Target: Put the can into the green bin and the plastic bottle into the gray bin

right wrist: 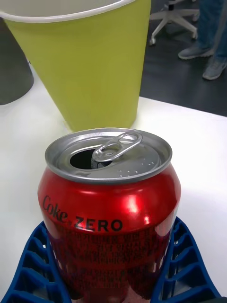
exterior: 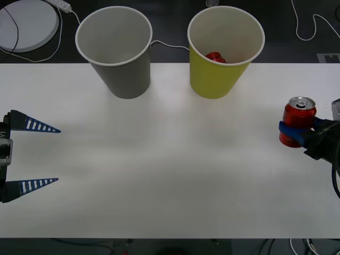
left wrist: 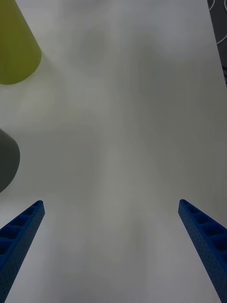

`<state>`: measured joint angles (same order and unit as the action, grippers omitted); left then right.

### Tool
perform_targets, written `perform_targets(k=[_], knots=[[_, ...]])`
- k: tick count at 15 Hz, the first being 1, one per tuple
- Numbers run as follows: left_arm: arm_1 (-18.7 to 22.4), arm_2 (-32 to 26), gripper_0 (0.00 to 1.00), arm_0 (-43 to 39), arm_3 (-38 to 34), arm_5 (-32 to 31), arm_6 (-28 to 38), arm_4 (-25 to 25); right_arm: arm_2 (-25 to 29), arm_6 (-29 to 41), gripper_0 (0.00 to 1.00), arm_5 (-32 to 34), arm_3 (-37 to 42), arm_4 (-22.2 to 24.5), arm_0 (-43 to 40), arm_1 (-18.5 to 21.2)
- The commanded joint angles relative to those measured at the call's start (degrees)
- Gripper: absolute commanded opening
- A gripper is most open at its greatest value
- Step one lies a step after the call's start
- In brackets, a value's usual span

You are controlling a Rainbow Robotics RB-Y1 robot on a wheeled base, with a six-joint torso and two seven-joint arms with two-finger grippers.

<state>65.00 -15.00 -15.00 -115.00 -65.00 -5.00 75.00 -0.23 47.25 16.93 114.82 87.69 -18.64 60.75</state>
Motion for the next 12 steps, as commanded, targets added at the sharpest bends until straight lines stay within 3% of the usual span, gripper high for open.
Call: perform_targets(k=[1,4,7,12], knots=[[0.0,0.0,1.00,0.0,0.0,0.0,0.0,0.0,8.7,0.7,0.00,11.5,1.1,-2.3,-2.8,0.0],[0.0,0.0,1.00,0.0,0.0,0.0,0.0,0.0,17.6,3.6,0.00,25.3,1.3,-2.2,-3.0,-1.2],[0.0,0.0,1.00,0.0,0.0,0.0,0.0,0.0,24.1,13.7,0.00,38.0,3.5,1.4,-0.3,-2.5],[0.0,0.0,1.00,0.0,0.0,0.0,0.0,0.0,25.5,31.6,0.00,50.0,4.0,5.6,9.1,-2.5]])
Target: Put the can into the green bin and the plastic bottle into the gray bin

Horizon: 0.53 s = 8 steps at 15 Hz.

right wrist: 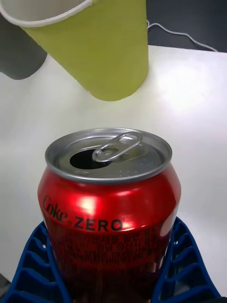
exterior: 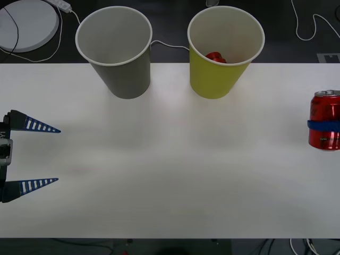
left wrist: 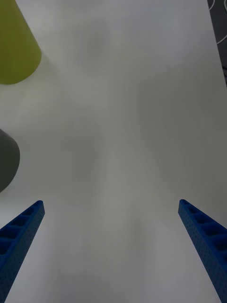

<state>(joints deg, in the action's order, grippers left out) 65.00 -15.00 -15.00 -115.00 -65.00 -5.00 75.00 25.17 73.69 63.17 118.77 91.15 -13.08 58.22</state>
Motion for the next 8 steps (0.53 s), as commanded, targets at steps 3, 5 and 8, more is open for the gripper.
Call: perform_targets(k=[3,5,8], knots=[[0.0,0.0,1.00,0.0,0.0,0.0,0.0,0.0,0.1,8.9,0.00,10.3,-2.1,3.7,10.5,1.3],[0.0,0.0,1.00,0.0,0.0,0.0,0.0,0.0,-1.0,8.9,0.00,14.4,-6.4,2.2,16.3,4.0],[0.0,0.0,1.00,0.0,0.0,0.0,0.0,0.0,-6.2,8.9,0.00,19.8,-15.1,0.3,27.8,7.6]])
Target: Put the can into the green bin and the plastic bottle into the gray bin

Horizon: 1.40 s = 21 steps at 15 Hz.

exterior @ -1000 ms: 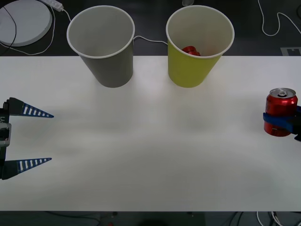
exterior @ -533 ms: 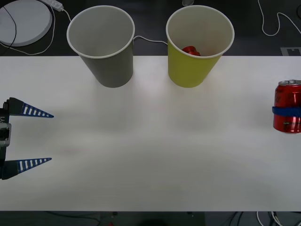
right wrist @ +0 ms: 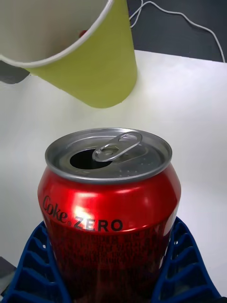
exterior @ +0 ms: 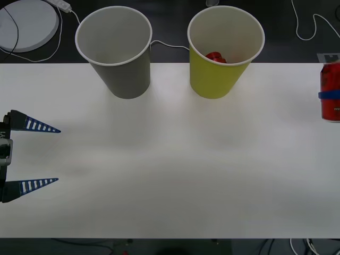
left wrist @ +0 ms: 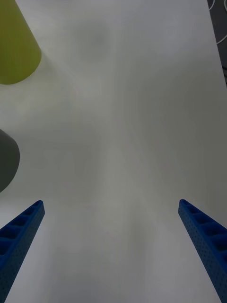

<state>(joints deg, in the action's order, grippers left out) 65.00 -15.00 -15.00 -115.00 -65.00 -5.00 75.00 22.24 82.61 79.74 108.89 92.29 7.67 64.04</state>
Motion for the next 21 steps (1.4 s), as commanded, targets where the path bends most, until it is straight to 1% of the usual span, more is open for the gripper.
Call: perform_targets(k=[1,2,3,4,6,7,9,10,12,13,15,18,20,21], knots=[[0.0,0.0,1.00,0.0,0.0,0.0,0.0,0.0,-5.3,0.0,0.00,5.3,-8.1,-0.6,11.4,2.4],[0.0,0.0,1.00,0.0,0.0,0.0,0.0,0.0,-8.2,0.0,0.00,7.9,-11.9,-0.1,17.6,3.0],[0.0,0.0,1.00,0.0,0.0,0.0,0.0,0.0,-10.5,0.0,0.00,9.4,-14.4,0.9,21.9,3.5],[0.0,0.0,1.00,0.0,0.0,0.0,0.0,0.0,-14.1,0.0,0.00,10.3,-16.6,2.5,27.0,4.0],[0.0,0.0,1.00,0.0,0.0,0.0,0.0,0.0,-20.1,0.1,0.00,10.3,-19.6,3.8,34.4,4.9],[0.0,0.0,1.00,0.0,0.0,0.0,0.0,0.0,-24.4,0.0,0.00,10.3,-22.1,4.0,39.4,5.2],[0.0,0.0,1.00,0.0,0.0,0.0,0.0,0.0,-31.1,0.0,0.00,10.3,-25.8,4.4,47.0,5.2],[0.0,0.0,1.00,0.0,0.0,0.0,0.0,0.0,-35.6,0.0,0.00,10.3,-28.4,4.9,52.2,4.5],[0.0,0.0,1.00,0.0,0.0,0.0,0.0,0.0,-41.0,0.0,0.00,10.3,-32.9,5.8,58.8,2.3],[0.0,0.0,1.00,0.0,0.0,0.0,0.0,0.0,-43.9,0.0,0.00,10.3,-35.7,6.9,62.4,0.5],[0.0,0.0,1.00,0.0,0.0,0.0,0.0,0.0,-46.9,0.0,0.00,10.3,-38.8,10.7,66.8,-2.7],[0.0,0.0,1.00,0.0,0.0,0.0,0.0,0.0,-48.8,0.0,0.00,10.3,-42.4,15.3,70.8,-7.8],[0.0,0.0,1.00,0.0,0.0,0.0,0.0,0.0,-50.5,0.0,0.00,10.3,-44.6,16.3,73.0,-10.4],[0.0,0.0,1.00,0.0,0.0,0.0,0.0,0.0,-52.4,-0.1,0.00,10.3,-46.8,16.8,74.8,-12.2]])
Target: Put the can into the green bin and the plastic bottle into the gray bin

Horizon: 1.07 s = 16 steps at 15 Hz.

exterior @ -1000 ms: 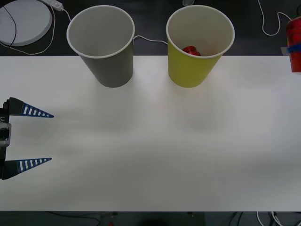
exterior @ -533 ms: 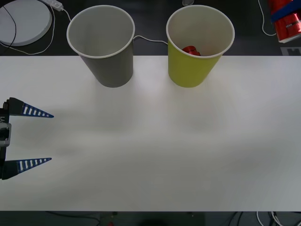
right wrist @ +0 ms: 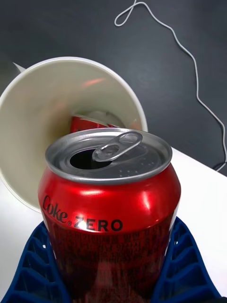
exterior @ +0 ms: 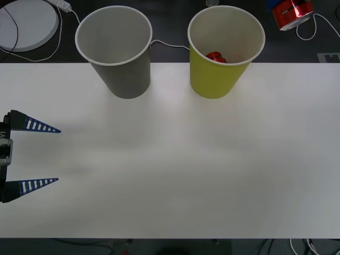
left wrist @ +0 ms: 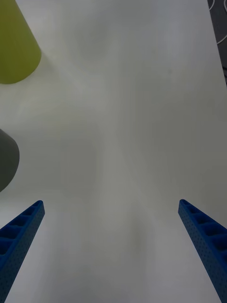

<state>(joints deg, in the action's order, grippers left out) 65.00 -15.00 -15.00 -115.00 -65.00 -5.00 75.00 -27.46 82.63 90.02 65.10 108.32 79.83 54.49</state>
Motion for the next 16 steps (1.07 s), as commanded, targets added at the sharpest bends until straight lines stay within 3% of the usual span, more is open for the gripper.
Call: perform_targets(k=[1,4,7,13,14,15,16], knots=[[0.0,0.0,1.00,0.0,0.0,0.0,0.0,0.0,-3.9,-0.2,0.00,-0.6,-4.9,0.9,3.9,-4.1],[0.0,0.0,1.00,0.0,0.0,0.0,0.0,0.0,-7.3,-0.9,0.00,-2.8,-10.8,2.7,6.9,-9.0],[0.0,0.0,1.00,0.0,0.0,0.0,0.0,0.0,-7.5,-1.7,0.00,-4.4,-12.9,8.6,7.5,-13.3],[0.0,0.0,1.00,0.0,0.0,0.0,0.0,0.0,-7.9,-2.2,0.00,-5.6,-14.8,11.4,7.7,-16.4],[0.0,0.0,1.00,0.0,0.0,0.0,0.0,0.0,-7.9,-2.9,0.09,-5.6,-14.8,11.3,7.7,-16.4],[0.0,0.0,1.00,0.0,0.0,0.0,0.0,0.0,-7.9,-3.7,0.26,-5.6,-14.8,11.3,7.8,-16.4],[0.0,0.0,1.00,0.0,0.0,0.0,0.0,0.0,-7.9,-4.3,0.51,-5.6,-14.8,11.3,7.8,-16.4]])
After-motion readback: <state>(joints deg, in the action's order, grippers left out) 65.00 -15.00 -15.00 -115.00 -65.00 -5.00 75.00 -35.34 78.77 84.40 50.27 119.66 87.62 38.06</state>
